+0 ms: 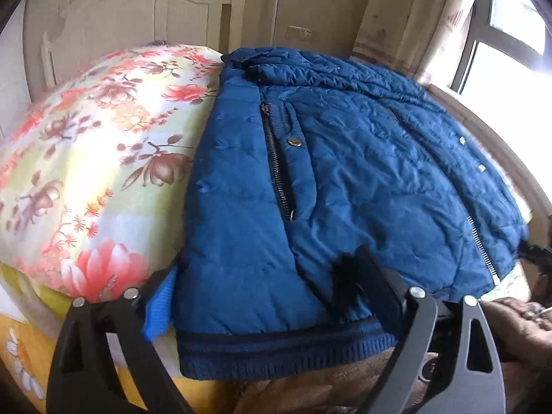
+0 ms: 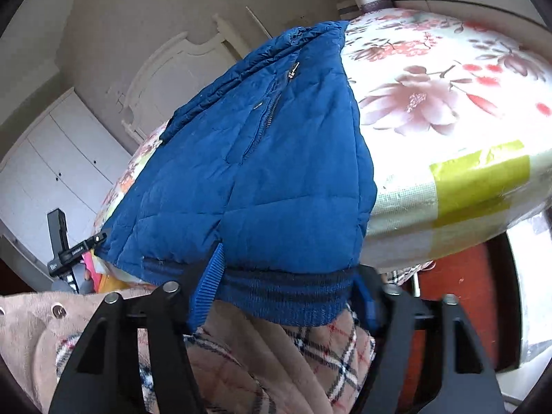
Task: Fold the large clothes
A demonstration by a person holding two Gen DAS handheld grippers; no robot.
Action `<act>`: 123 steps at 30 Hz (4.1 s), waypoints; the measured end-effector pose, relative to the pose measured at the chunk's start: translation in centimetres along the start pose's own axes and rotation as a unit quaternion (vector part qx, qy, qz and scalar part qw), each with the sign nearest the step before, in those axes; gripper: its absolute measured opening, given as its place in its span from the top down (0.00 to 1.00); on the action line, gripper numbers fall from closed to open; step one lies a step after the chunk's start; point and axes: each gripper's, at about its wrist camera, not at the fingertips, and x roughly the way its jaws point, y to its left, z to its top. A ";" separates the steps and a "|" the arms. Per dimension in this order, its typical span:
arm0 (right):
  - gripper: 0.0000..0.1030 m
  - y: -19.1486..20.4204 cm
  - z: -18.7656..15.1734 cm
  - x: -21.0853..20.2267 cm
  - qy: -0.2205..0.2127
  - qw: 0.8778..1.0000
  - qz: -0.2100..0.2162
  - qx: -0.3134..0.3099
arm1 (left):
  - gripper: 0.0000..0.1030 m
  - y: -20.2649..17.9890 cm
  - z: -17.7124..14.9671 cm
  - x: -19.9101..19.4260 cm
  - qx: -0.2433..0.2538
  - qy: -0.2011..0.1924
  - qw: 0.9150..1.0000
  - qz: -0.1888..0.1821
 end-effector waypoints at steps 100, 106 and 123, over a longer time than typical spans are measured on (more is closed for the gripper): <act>0.04 -3.7 22.0 10.8 -0.066 0.948 0.218 0.224 | 0.37 19.8 17.8 7.0 -0.324 -0.068 0.936 -0.120; 0.04 -0.4 25.3 11.6 -0.031 0.990 0.094 0.101 | 0.18 17.3 19.8 9.2 -0.240 -0.019 0.958 -0.155; 0.80 5.1 29.4 19.0 0.006 0.995 -0.047 -0.087 | 0.91 13.0 24.3 13.4 -0.112 0.013 0.987 -0.111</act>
